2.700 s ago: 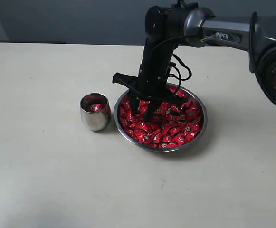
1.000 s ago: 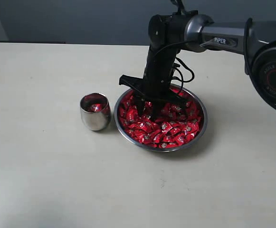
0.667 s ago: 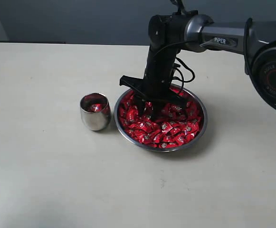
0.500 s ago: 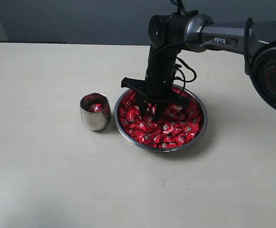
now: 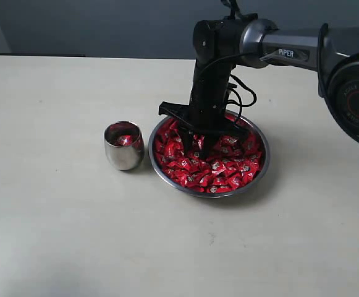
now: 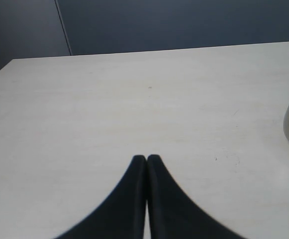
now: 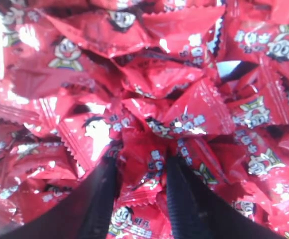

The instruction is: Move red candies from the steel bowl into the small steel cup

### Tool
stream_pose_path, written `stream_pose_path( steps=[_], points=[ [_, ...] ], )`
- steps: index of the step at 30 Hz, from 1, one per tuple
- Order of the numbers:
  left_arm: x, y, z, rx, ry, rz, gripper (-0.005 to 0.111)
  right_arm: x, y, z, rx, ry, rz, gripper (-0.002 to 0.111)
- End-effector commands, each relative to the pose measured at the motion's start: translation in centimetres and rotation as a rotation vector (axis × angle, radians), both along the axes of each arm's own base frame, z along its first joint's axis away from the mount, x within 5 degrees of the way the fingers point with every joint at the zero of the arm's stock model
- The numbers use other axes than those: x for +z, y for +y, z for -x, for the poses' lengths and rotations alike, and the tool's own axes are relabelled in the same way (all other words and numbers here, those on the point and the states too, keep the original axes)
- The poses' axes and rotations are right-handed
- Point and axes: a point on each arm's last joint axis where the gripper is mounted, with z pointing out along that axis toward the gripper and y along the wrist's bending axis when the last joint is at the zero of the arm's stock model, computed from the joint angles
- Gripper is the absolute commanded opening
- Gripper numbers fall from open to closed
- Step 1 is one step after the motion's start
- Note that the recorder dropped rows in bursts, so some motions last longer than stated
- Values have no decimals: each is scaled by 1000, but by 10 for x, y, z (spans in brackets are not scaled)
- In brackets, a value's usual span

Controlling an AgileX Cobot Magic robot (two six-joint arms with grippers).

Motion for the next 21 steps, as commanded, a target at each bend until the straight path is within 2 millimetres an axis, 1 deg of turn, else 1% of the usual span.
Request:
stream_pose_path(
  steps=[1, 17, 19, 21],
  points=[
    [0, 0, 0, 2, -12, -2, 0, 1, -3, -2, 6, -5, 18, 35],
    [0, 0, 0, 2, -12, -2, 0, 1, -3, -2, 5, -4, 16, 35],
    [0, 0, 0, 2, -12, -2, 0, 1, -3, -2, 5, -4, 16, 29],
    [0, 0, 0, 2, -12, -2, 0, 1, -3, -2, 21, -8, 12, 15]
  ],
)
